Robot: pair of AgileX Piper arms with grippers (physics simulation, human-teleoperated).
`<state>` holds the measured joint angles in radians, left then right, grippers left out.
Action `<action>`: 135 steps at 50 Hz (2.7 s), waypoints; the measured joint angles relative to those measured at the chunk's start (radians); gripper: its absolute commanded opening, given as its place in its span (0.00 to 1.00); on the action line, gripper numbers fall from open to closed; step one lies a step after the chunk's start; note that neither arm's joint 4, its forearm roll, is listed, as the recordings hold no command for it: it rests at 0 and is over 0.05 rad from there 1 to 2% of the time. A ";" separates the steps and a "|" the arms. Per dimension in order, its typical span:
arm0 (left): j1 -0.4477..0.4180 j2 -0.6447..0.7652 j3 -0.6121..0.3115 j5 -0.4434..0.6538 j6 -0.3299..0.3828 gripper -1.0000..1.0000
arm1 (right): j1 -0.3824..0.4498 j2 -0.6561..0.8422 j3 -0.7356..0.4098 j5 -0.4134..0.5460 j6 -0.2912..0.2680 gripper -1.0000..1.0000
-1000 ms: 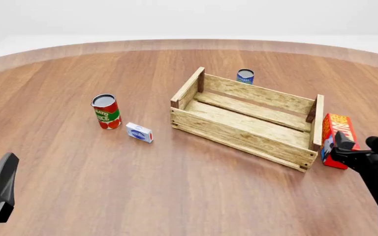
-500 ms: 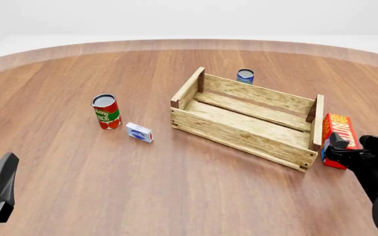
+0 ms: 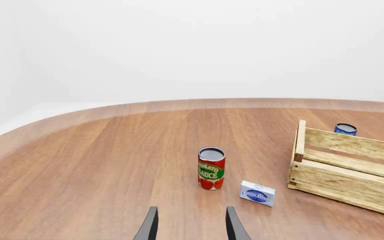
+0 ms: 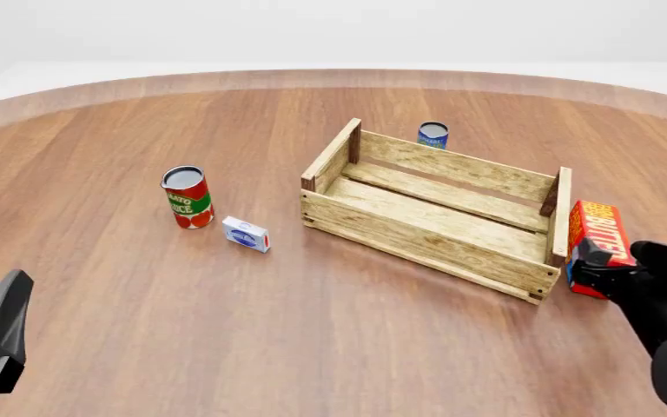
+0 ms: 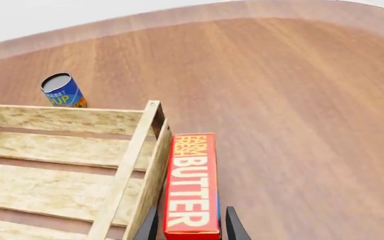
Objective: Pick up the butter and put it in the tray.
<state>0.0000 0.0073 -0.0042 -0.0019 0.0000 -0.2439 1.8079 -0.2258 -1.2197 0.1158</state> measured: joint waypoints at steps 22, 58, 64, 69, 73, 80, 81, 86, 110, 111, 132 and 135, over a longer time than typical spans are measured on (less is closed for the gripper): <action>0.000 0.000 0.000 0.000 0.000 1.00 | 0.007 0.065 -0.028 0.000 0.019 1.00; 0.000 0.000 0.000 0.000 0.000 1.00 | 0.024 0.126 -0.065 0.000 0.058 0.00; 0.000 0.000 0.000 0.000 0.000 1.00 | 0.024 0.124 -0.065 0.000 0.055 0.00; 0.000 0.000 0.000 0.000 0.000 1.00 | 0.025 0.120 -0.060 0.000 0.052 0.00; 0.000 0.000 0.000 0.000 0.000 1.00 | 0.025 0.111 -0.052 0.001 0.047 0.00; 0.000 0.000 0.000 0.000 0.000 1.00 | 0.029 0.088 -0.031 0.003 0.037 0.00; 0.000 0.000 0.000 0.000 0.000 1.00 | 0.030 0.085 -0.028 0.003 0.036 0.00; 0.000 0.000 0.000 0.000 0.000 1.00 | 0.032 0.063 -0.010 0.004 0.028 0.00; 0.000 0.000 0.000 0.000 0.000 1.00 | 0.026 -0.033 0.062 0.005 0.007 0.00; 0.000 0.000 0.000 0.000 0.000 1.00 | 0.026 -0.037 0.065 0.005 0.006 0.00; 0.000 0.000 0.000 0.000 0.000 1.00 | 0.019 -0.153 0.154 0.006 -0.015 0.00; 0.000 0.000 0.000 0.000 0.000 1.00 | 0.019 -0.171 0.167 0.006 -0.019 0.00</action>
<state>0.0000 0.0073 -0.0042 -0.0019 0.0000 -0.2247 1.6369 -0.0587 -1.2137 0.0965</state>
